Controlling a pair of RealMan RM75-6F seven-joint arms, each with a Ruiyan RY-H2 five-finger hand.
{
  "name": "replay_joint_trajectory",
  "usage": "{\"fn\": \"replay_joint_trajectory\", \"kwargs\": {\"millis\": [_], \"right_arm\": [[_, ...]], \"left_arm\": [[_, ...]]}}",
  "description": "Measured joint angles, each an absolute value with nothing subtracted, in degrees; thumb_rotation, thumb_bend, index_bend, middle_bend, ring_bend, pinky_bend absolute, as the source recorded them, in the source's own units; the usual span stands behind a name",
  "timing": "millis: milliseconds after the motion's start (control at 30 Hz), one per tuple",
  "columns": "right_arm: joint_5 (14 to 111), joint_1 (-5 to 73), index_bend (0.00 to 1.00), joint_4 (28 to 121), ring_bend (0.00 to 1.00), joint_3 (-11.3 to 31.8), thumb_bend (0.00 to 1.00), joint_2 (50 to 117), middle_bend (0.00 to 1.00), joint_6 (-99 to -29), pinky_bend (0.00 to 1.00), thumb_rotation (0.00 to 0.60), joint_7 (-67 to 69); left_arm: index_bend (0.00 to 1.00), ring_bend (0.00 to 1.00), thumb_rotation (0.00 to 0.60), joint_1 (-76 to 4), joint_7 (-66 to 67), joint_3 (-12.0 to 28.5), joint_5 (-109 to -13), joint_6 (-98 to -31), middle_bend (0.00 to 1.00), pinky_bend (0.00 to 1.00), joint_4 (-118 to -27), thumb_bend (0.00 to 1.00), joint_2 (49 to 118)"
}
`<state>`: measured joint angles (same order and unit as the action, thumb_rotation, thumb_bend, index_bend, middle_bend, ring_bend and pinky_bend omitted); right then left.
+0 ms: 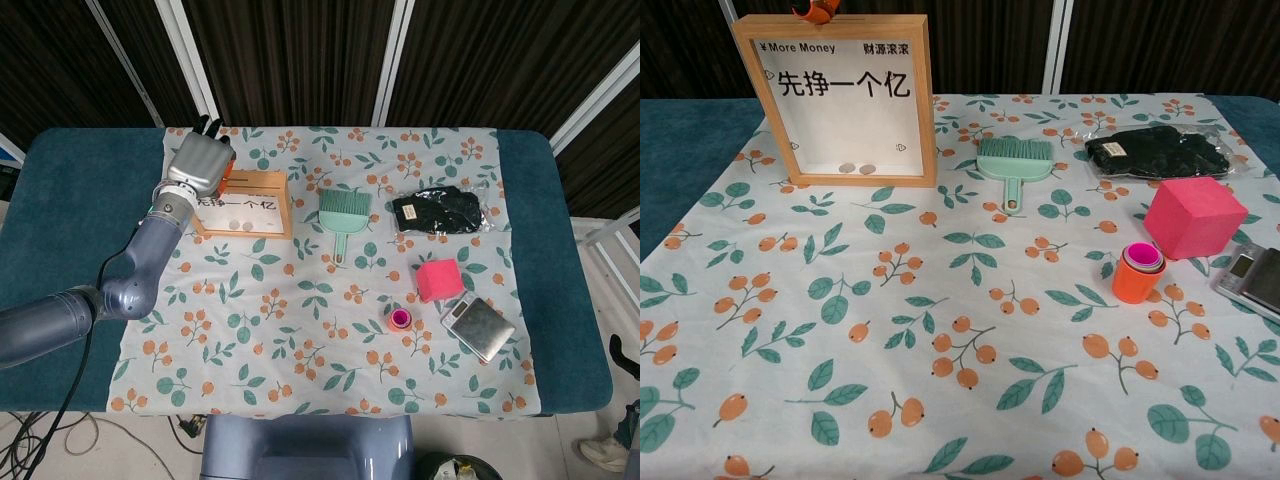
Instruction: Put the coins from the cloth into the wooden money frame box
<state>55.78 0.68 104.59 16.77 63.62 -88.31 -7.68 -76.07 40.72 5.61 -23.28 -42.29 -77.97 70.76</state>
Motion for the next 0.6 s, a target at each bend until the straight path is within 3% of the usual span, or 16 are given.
{"fn": "replay_joint_trajectory", "kwargs": {"millis": [600], "right_arm": [[55.70, 0.67, 0.13, 104.60, 0.00, 16.79, 0.39, 63.60, 0.03, -88.33, 0.00, 0.600, -7.71]], "left_arm": [[0.53, 0.00, 0.600, -77.14, 42.35, 4.96, -21.22, -43.09, 0.24, 0.00, -78.74, 0.74, 70.37]]}}
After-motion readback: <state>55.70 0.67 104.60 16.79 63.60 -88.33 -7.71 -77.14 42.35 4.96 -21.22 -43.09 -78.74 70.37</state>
